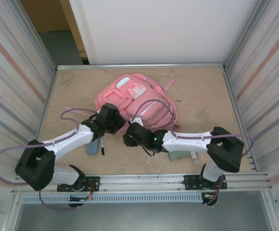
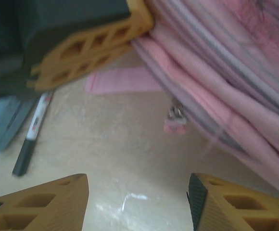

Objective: Pack the student bag

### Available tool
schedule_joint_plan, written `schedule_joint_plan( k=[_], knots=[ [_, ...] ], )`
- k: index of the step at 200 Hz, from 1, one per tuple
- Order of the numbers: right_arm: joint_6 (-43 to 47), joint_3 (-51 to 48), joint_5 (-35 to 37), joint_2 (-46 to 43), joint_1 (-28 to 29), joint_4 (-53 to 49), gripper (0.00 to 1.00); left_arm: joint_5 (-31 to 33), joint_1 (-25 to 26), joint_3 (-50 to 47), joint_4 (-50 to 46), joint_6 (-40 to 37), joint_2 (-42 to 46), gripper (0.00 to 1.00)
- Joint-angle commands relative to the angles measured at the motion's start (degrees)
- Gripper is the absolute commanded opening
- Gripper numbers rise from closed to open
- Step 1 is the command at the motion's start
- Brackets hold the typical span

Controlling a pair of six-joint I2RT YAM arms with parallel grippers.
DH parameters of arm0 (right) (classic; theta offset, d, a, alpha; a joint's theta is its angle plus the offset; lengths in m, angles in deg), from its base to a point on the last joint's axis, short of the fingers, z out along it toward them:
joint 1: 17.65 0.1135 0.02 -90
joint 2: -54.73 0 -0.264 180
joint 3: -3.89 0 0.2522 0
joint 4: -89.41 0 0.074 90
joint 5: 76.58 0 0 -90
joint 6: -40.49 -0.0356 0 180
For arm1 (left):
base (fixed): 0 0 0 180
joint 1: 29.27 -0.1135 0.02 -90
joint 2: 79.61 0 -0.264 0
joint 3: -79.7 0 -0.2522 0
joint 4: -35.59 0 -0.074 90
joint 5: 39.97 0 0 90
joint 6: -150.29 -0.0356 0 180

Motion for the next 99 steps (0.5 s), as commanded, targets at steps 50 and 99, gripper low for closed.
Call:
schedule_joint_plan(
  k=[50,99],
  knots=[
    [-20.61,9.71,19.56,7.43,-0.03,-9.76,0.51,-3.07,2.51,-0.07,0.10,1.82,7.27,0.00],
    [-21.54,10.36,24.52,7.27,0.30,-12.68,0.34,-2.66,2.40,-1.78,1.64,2.60,7.56,0.00]
  ],
)
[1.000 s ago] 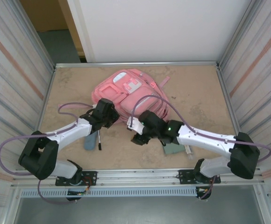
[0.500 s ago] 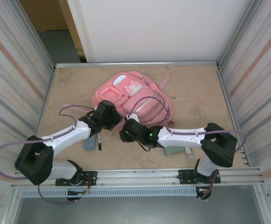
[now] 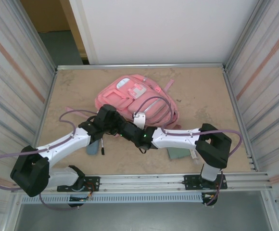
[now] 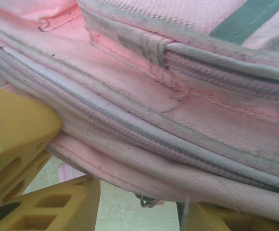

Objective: Pack the student bag

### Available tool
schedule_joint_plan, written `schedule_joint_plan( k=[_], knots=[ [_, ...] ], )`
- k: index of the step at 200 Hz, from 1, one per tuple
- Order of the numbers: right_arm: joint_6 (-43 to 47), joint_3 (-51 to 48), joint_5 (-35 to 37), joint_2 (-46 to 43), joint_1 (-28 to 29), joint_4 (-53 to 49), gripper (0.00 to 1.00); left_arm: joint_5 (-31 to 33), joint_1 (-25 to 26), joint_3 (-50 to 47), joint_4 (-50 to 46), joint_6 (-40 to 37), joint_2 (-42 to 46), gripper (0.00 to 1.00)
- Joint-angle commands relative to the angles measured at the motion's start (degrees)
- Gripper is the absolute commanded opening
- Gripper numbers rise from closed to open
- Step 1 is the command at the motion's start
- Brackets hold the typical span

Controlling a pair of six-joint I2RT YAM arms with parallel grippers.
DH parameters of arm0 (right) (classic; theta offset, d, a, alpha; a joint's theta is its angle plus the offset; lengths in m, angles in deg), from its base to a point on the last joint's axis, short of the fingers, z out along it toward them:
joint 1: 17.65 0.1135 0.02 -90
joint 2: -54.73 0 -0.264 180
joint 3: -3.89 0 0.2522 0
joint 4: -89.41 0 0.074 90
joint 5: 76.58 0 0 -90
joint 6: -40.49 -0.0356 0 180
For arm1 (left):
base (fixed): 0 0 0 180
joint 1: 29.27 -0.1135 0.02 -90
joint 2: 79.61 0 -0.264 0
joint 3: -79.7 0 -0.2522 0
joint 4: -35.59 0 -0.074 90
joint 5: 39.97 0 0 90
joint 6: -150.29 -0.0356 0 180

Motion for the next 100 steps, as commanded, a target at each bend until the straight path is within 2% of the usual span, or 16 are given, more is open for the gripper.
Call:
schedule_joint_plan(
  k=[1,8,19,32,72,100],
  knots=[
    [-2.52,1.21,7.58,0.28,-0.63,-3.17,0.34,-1.67,0.94,-0.57,1.27,0.42,3.42,0.00],
    [-2.36,0.94,7.50,-0.14,-0.62,-3.30,0.28,-1.07,0.90,-0.92,1.17,0.58,3.59,0.00],
    [-2.12,0.39,7.22,-1.01,-0.57,-3.15,0.12,-0.32,0.70,-1.24,1.12,0.63,3.72,0.00],
    [-1.56,-0.59,6.20,-2.36,-0.56,-3.12,0.00,-0.12,0.11,-1.45,0.93,0.54,3.92,0.00],
    [0.93,-5.57,-0.70,-7.92,-1.17,-4.29,0.00,-0.27,-2.15,-2.09,0.07,0.16,3.00,0.00],
    [3.42,-10.59,-9.73,-11.86,-3.26,-5.74,0.00,-0.38,-3.85,-2.80,-0.16,0.14,2.51,0.00]
  ],
)
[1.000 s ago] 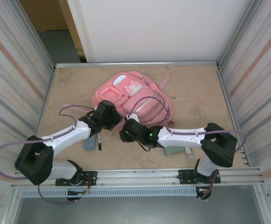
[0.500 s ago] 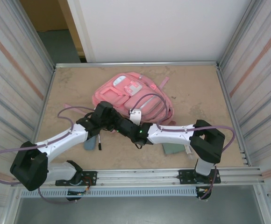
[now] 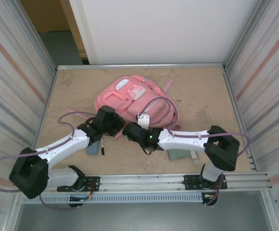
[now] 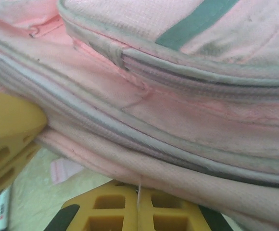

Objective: Pack the student bag

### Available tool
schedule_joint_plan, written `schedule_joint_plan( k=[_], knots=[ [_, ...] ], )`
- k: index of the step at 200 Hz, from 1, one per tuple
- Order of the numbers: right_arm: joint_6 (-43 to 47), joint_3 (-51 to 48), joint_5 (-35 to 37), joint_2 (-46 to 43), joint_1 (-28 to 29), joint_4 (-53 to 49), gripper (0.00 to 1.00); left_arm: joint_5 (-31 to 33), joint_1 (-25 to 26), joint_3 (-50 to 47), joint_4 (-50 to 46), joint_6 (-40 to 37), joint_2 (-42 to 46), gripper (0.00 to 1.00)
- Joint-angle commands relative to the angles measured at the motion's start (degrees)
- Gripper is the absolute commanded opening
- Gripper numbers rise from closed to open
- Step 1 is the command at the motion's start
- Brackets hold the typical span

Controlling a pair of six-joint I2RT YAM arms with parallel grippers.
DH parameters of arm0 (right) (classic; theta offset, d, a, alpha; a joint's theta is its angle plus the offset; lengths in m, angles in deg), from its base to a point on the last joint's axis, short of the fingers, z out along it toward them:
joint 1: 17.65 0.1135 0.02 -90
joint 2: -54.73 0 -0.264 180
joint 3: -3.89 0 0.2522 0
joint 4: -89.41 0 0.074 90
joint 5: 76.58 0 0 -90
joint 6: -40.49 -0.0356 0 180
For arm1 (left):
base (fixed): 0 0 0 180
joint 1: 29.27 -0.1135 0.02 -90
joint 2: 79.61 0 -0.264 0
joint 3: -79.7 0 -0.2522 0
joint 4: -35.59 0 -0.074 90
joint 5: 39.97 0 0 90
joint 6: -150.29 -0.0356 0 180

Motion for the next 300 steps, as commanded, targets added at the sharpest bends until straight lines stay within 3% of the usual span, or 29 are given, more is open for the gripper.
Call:
schedule_joint_plan(
  k=[1,29,65,97,141,191,226,248,277,300],
  knots=[
    [3.02,-4.88,-5.74,-5.35,-2.91,-5.70,0.00,1.13,-2.31,-0.90,-0.99,-0.30,1.20,0.00],
    [4.09,-3.24,-3.54,-6.55,-3.50,-16.83,0.00,0.31,-3.42,-0.39,-1.06,-1.10,0.21,0.00],
    [11.91,-5.48,-5.18,-12.37,-4.20,-16.04,0.00,0.00,-3.57,-0.11,-0.82,-0.90,-0.86,0.00],
    [18.06,-10.98,-15.73,-18.62,-11.61,-11.34,0.00,1.95,-4.74,0.23,-1.87,-2.04,-1.03,0.00],
    [28.78,-12.76,-33.67,-20.02,-24.00,-11.23,0.00,-0.69,-11.18,4.17,-5.59,-10.18,-4.20,0.00],
    [32.12,-12.16,-47.64,-17.81,-24.43,-7.87,0.00,-8.01,-19.69,11.14,-5.11,-17.91,-14.74,0.00],
    [30.19,-9.62,-52.22,-11.29,-23.89,-4.78,0.00,-19.83,-25.52,24.24,-10.37,-27.83,-26.50,0.00],
    [30.32,-7.59,-53.50,-8.02,-23.39,-5.24,0.00,-21.11,-25.17,24.26,-9.50,-27.55,-25.75,0.16],
    [34.25,-7.27,-51.53,-8.56,-22.41,-7.79,0.39,-17.19,-23.53,17.40,-10.37,-26.68,-18.10,0.42],
    [39.08,-7.55,-50.79,-10.18,-23.01,-8.98,0.50,-13.75,-21.68,10.58,-12.86,-25.28,-10.52,0.51]
  ],
)
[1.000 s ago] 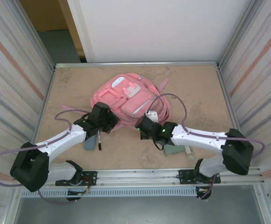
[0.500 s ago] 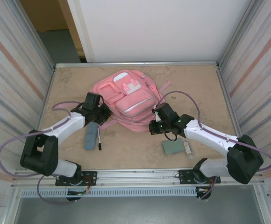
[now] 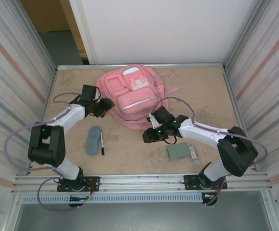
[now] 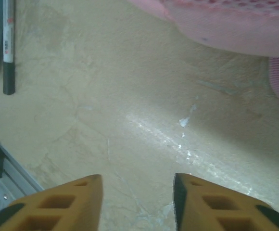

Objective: Pack the student bag

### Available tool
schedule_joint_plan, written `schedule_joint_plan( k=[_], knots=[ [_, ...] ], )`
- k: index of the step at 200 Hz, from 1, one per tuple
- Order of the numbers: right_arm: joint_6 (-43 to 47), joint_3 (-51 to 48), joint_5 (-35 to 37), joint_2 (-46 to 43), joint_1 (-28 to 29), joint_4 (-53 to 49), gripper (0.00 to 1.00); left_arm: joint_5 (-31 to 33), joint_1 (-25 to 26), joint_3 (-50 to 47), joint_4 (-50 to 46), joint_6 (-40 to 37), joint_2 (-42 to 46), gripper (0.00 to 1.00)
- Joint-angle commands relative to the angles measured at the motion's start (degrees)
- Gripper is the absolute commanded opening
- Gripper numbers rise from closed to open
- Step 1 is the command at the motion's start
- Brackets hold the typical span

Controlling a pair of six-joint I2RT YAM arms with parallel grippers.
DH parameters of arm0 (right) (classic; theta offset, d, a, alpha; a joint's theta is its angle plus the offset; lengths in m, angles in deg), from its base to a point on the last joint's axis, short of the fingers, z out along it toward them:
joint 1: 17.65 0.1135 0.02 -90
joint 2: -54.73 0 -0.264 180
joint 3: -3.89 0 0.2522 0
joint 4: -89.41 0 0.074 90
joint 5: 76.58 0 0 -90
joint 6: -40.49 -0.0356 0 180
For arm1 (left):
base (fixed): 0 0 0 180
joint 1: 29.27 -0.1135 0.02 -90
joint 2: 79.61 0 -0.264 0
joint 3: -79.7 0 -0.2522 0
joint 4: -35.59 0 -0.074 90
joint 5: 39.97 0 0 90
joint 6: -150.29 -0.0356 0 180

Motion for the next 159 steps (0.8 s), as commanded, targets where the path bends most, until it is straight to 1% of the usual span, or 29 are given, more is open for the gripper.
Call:
schedule_joint_plan(
  k=[1,15,35,49,64,77,94,123,145,159],
  knots=[
    [6.14,1.42,0.13,-2.30,-0.44,-2.70,0.50,3.01,1.76,-5.93,-3.84,0.38,8.22,0.51],
    [7.75,2.12,1.74,-2.12,-1.52,-2.47,0.51,6.85,4.53,-10.24,-5.08,3.13,13.23,0.57],
    [11.50,5.04,7.10,0.90,-1.50,-2.01,0.51,13.48,11.20,-15.71,-3.77,11.52,18.87,0.64],
    [13.24,6.97,9.47,3.30,-1.40,-0.70,0.50,16.72,15.81,-17.67,-0.95,16.21,20.63,0.66],
    [15.16,9.18,10.54,5.50,-1.42,0.24,0.49,20.72,19.49,-17.41,0.63,18.70,20.25,0.72],
    [16.60,10.71,11.76,7.00,-1.36,0.41,0.48,22.82,20.68,-16.05,1.46,19.13,18.58,0.73],
    [17.78,11.75,12.94,8.33,-1.50,0.77,0.47,22.57,20.98,-14.29,3.38,20.32,15.63,0.74],
    [19.42,11.82,13.62,9.20,-1.44,1.83,0.49,24.66,22.98,-13.06,9.05,24.01,10.20,0.75],
    [19.67,11.69,13.62,10.08,-1.31,2.78,0.49,25.10,23.68,-12.01,13.75,26.18,5.24,0.74],
    [20.23,11.70,14.42,10.47,-0.94,3.35,0.48,26.43,24.26,-11.04,16.04,27.06,2.08,0.70]
  ],
)
